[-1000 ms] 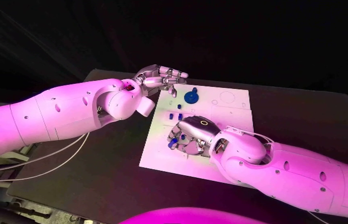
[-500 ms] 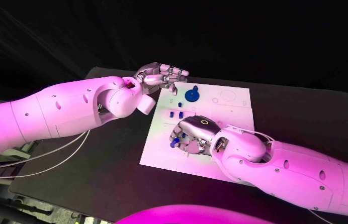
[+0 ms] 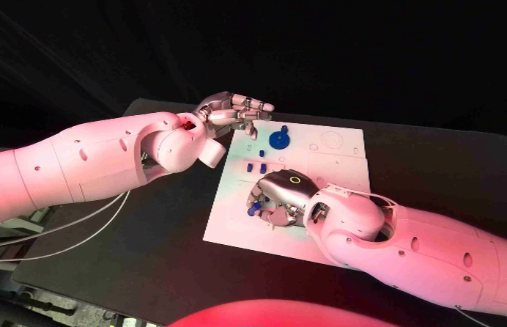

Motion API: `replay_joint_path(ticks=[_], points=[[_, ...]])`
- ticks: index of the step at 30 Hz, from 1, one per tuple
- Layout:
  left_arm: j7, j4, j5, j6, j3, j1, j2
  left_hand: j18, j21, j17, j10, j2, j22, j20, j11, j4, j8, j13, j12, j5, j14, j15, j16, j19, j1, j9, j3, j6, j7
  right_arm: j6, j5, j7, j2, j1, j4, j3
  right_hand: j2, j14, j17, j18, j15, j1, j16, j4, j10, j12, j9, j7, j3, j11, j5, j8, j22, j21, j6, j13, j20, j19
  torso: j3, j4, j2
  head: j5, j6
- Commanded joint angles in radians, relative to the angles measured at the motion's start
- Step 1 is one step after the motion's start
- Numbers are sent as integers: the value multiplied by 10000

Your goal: Assemble the parts on the task board

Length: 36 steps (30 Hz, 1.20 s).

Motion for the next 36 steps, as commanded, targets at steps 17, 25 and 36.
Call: replay_joint_path(ticks=[17, 25, 36], points=[[-18, 16, -12, 211, 3, 3, -8, 61, -68, -21, -76, 15, -12, 19, 2, -11, 79, -7, 75, 3, -64, 11, -55, -11, -93, -14, 69, -66, -25, -99, -350, -282, 111, -11, 14, -31, -669, 116, -922, 233, 370, -1012, -737, 367, -1397, -737, -313, 340, -381, 180, -161, -623, -1033, -1805, -1130, -263, 289, -516, -3, 4, -12, -58, 32], [-45, 7, -12, 238, 2, 3, -7, 61, -69, -24, -82, 14, -13, 20, 3, -15, 81, -7, 79, 2, -65, 12, -55, -12, -100, -15, 74, -70, -24, -1160, -337, -243, -308, -21, 452, -20, -734, -112, -1309, 361, 426, -949, -1081, 312, -1946, -615, -497, 271, -620, 226, -43, -654, -1521, -2581, -1772, -265, 341, -780, 4, 22, -4, -138, 87], [-68, 29, -12, 199, -14, 3, -85, 61, -69, -24, -82, 14, -13, 20, 3, -15, 81, -7, 79, 2, -65, 12, -55, -12, -100, -15, 74, -70, -24, -2342, 1812, -362, -2901, 538, 2160, 143, -452, 174, -723, 160, 134, -1166, -551, 690, 483, 1627, -450, 242, -1209, -202, -383, -166, -797, -1466, -1236, 532, 191, -276, -41, -57, -51, -632, 280]])
